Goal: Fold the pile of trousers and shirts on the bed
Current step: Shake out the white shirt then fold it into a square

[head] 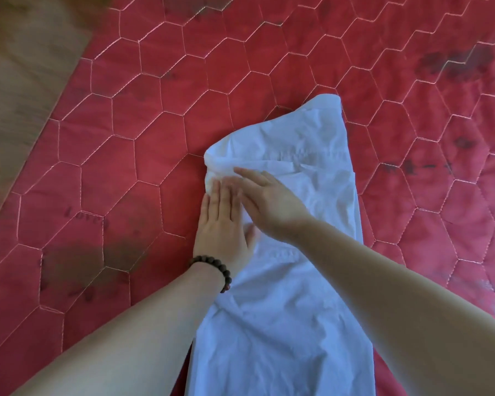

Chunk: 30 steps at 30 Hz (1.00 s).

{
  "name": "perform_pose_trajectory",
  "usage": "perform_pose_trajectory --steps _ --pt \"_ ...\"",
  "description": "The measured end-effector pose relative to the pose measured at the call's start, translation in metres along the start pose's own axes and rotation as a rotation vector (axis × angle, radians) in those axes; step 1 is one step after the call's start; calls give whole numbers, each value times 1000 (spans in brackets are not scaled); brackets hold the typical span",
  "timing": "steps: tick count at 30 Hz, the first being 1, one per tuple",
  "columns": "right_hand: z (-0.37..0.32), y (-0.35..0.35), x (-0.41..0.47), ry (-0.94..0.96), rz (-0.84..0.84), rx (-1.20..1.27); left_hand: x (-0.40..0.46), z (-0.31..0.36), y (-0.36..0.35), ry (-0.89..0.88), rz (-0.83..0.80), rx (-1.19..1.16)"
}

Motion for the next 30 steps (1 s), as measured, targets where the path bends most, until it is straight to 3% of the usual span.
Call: perform_pose_trajectory --steps 3,8,12,15,17,18,20,22,24,26,28,30 --pt "5 8 49 -129 178 -37 1 -2 0 7 69 -11" --pt "4 -9 108 -259 20 -269 2 -1 -5 0 85 -6" --pt "21 -8 116 -386 93 89 2 -3 -5 5 116 -29" --pt "30 18 107 -428 397 376 1 -4 -4 -6 128 -44" --pt "13 41 95 -217 571 121 1 -5 -3 3 133 -54" --pt "0 39 89 -48 539 1 1 -5 -3 7 125 -59" --pt "-15 8 75 231 251 -65 1 -5 -4 17 99 -61" --pt "-5 -34 61 268 -109 -138 1 -5 -5 35 81 -44" --pt "20 -40 65 224 -202 -428 1 -7 -6 56 68 -12" --pt "47 -9 88 52 -92 -592 2 -8 -7 58 61 4" --pt "68 42 98 -150 141 -571 2 -7 -7 52 63 -1" --pt "61 67 81 -100 347 -558 2 -7 -9 45 75 3"
Point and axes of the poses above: each hand's wrist, its own x-axis towards the middle knuckle, its own y-axis out of the back of the hand, z = x × y, the point moved 8 cm from there along x, towards the middle knuckle, and after that the axes turned 14 degrees about x, right-handed, at the moved point
